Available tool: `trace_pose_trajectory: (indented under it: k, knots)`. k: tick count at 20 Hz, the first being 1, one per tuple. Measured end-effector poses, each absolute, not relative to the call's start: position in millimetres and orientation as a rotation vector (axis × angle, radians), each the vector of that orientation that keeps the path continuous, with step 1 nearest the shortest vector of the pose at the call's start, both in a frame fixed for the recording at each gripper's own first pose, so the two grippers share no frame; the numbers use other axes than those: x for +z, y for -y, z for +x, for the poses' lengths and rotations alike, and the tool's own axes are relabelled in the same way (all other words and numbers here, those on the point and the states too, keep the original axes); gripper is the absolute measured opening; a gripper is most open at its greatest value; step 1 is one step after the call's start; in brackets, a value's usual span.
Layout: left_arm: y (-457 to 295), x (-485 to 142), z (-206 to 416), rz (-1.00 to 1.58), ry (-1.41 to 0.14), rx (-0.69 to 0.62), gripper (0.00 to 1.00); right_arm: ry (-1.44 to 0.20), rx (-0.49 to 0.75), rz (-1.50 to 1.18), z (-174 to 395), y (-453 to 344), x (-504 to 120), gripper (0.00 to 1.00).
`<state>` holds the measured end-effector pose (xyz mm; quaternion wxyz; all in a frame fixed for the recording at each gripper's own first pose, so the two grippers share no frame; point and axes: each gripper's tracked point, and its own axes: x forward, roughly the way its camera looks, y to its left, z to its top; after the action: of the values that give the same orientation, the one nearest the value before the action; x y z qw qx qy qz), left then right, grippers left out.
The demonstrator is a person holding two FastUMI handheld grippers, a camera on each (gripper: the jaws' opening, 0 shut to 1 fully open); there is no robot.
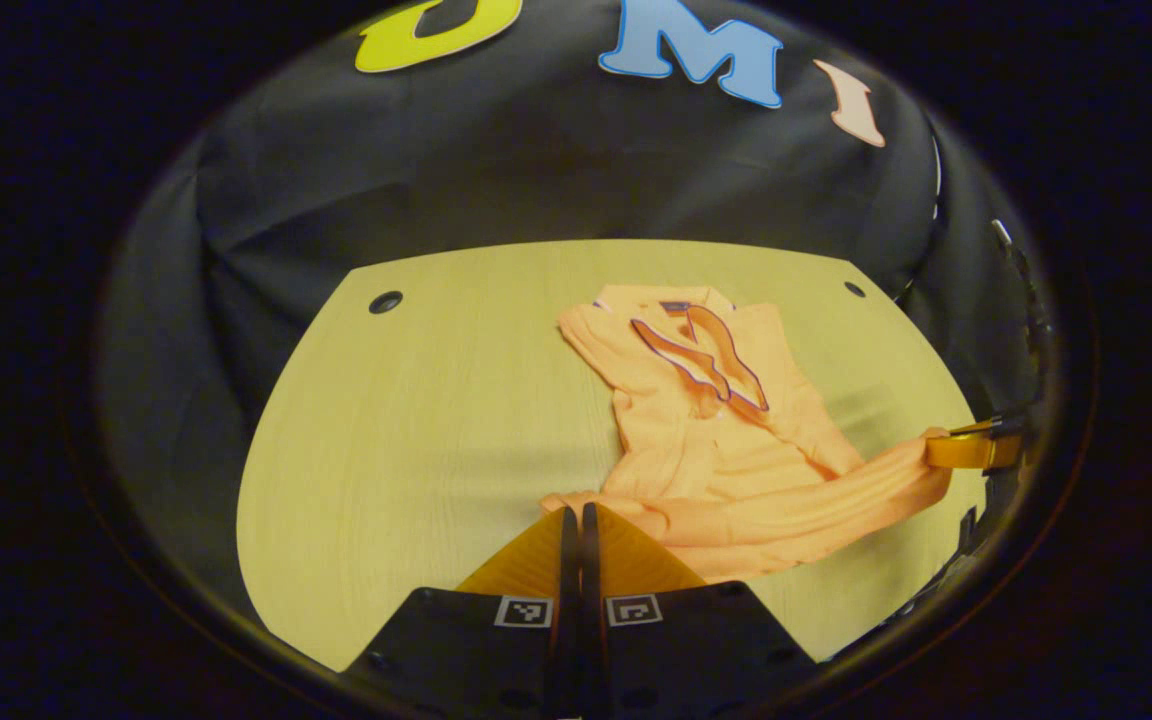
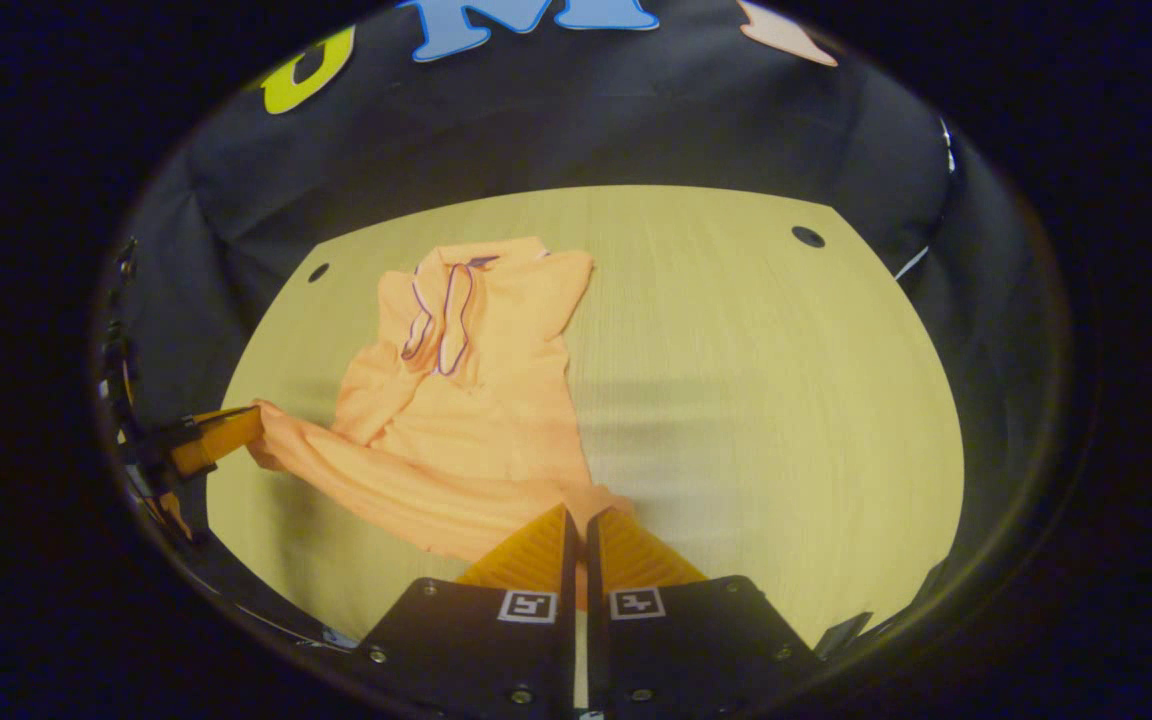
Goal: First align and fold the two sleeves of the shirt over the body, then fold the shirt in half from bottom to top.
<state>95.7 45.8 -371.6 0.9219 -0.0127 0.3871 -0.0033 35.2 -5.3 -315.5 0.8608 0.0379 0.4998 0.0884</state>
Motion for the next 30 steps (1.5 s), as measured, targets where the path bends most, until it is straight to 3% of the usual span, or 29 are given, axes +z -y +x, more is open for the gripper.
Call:
trace_pose_trajectory:
  k: [12,20,30]
  knots:
    - [-57,-341,265,-0.080,-0.664,0.039,0.05,-0.904,0.145,0.113,204,3,-295,0.05]
    - [-74,-357,348,-0.096,-0.652,0.049,0.05,-0.828,0.109,0.116,306,-2,-301,0.05]
    - [-83,-405,385,-0.069,-0.731,0.052,0.05,-0.870,0.088,0.043,349,-10,-351,0.05]
